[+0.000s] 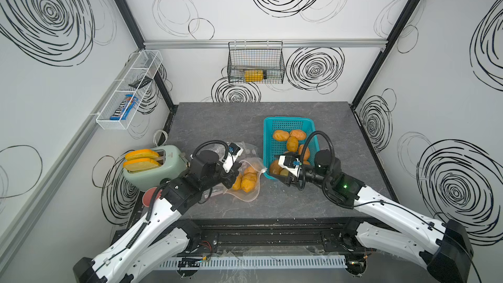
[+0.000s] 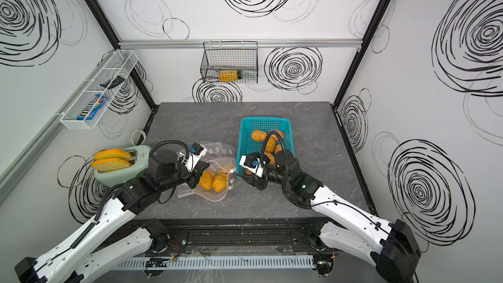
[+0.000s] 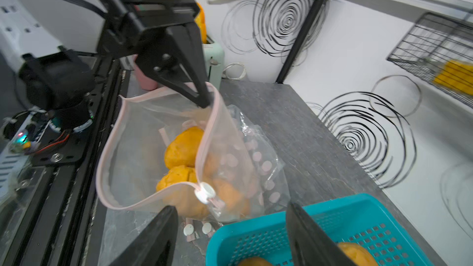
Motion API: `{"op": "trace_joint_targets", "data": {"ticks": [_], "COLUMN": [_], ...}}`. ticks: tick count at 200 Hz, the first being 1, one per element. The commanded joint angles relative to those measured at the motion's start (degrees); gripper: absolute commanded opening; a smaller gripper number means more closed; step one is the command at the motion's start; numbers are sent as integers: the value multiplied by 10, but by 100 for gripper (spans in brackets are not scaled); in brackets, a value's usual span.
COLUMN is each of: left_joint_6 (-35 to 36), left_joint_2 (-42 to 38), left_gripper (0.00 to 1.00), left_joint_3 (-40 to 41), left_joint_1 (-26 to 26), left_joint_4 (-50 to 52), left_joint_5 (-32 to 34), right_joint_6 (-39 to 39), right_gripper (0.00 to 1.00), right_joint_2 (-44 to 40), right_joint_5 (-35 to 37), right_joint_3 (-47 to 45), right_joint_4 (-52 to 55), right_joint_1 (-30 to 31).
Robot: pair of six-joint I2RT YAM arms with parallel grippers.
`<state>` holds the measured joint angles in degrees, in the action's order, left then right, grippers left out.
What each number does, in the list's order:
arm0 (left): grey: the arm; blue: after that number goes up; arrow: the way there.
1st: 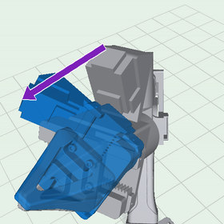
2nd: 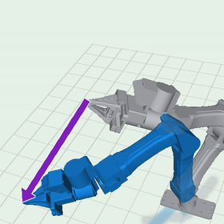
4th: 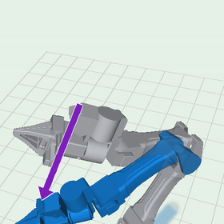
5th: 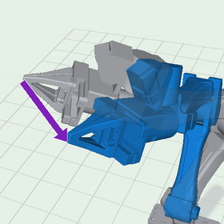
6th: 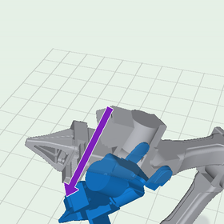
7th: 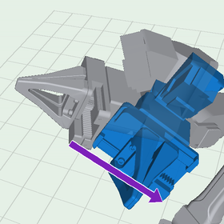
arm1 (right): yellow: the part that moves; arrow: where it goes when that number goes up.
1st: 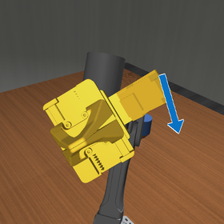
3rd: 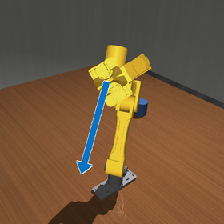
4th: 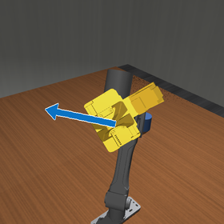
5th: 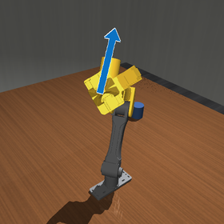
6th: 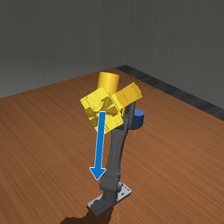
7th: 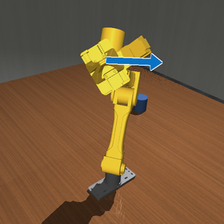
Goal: Put the potatoes into a zipper bag and zip it
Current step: Adjust the zipper food storage bag in the zipper food storage bag.
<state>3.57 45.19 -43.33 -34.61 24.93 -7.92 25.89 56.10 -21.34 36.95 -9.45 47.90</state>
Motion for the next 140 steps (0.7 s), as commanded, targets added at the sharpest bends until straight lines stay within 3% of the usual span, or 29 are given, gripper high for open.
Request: {"op": "trace_joint_targets", "data": {"ticks": [1,13,23,106,140], "left_joint_6": [36,26,29,54,54], "left_joint_2": [-18,-28,-34,-61,-61], "left_gripper": [0,2,2,0,0], "left_joint_3": [23,42,51,81,84], "left_joint_1": [-5,11,33,37,43], "left_joint_4": [-66,-82,-83,-102,-104], "left_joint_5": [-1,3,-18,-53,-51], "right_joint_6": [107,117,130,192,203], "right_gripper": [63,51,47,46,39], "right_joint_2": [10,16,20,61,80], "right_joint_5": [-15,-20,-27,8,-64], "right_joint_3": [-3,-9,-20,-37,-38], "right_joint_4": [-16,-27,-38,-95,-101], "right_joint_1": [11,11,12,1,-28]}}
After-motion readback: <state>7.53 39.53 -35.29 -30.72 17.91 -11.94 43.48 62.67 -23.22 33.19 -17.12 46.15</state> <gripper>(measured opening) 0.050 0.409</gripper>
